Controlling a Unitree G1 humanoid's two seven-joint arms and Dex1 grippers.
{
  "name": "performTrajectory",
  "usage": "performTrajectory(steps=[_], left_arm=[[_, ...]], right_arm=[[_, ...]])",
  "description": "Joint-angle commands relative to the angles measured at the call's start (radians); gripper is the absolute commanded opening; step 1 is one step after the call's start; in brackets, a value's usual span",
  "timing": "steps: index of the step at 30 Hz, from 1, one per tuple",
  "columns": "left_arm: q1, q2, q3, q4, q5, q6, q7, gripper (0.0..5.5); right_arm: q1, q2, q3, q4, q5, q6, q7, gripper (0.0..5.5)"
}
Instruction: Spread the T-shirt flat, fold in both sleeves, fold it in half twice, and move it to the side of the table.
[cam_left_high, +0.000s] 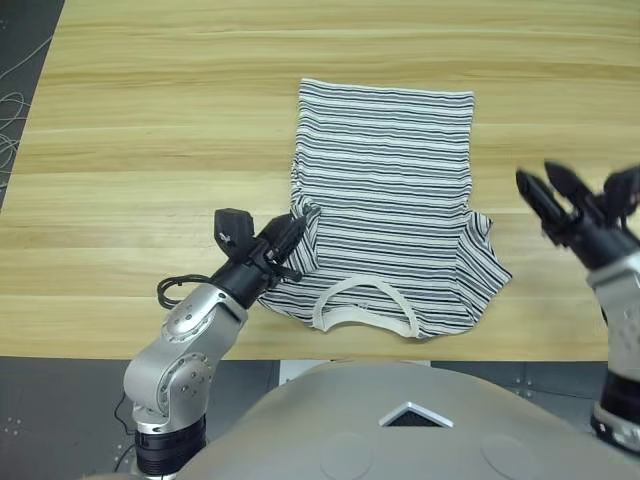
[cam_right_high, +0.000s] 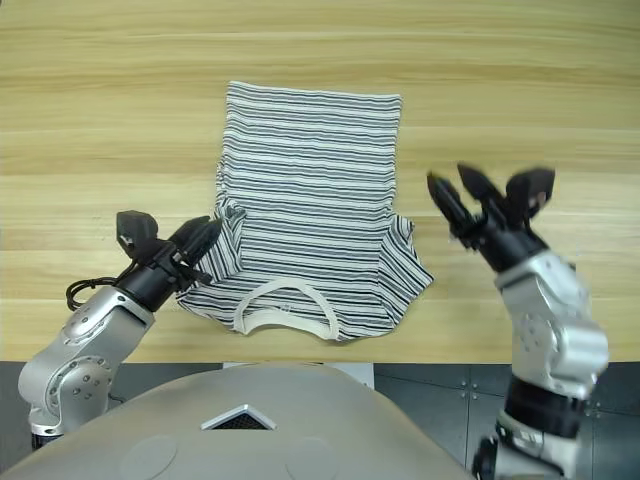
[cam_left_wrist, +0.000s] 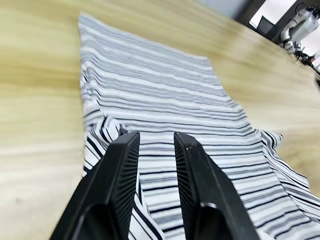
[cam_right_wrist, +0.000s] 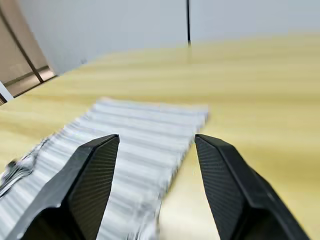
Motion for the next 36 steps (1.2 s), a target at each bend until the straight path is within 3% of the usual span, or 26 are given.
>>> performTrajectory(steps=[1, 8, 18, 23, 33, 36], left_arm=[[0.08, -0.044, -0.031, 0.013, 0.086, -0.119, 0.007, 1.26], [0.161, -0.126, -0.095, 0.06, 0.175, -0.257, 0.02, 1.26], [0.192, -0.119, -0.078, 0.046, 0.204, -0.319, 0.001, 1.26], [0.204, -0.109, -0.066, 0.047, 0.207, -0.332, -0.011, 1.26], [0.234, -0.104, -0.065, 0.026, 0.203, -0.343, -0.011, 1.26], [0.24, -0.103, -0.064, 0.024, 0.202, -0.346, -0.011, 1.3]], right_arm=[[0.175, -0.038, -0.084, -0.083, 0.188, 0.252, -0.06, 2.82], [0.22, -0.193, -0.207, 0.036, 0.199, 0.457, -0.081, 2.82], [0.202, -0.036, -0.182, -0.118, 0.326, 0.654, -0.315, 2.82], [0.131, 0.068, -0.159, -0.148, 0.347, 0.628, -0.453, 2.82], [0.05, 0.119, -0.138, -0.133, 0.362, 0.583, -0.547, 2.82], [0.055, 0.119, -0.135, -0.143, 0.385, 0.589, -0.548, 2.3]])
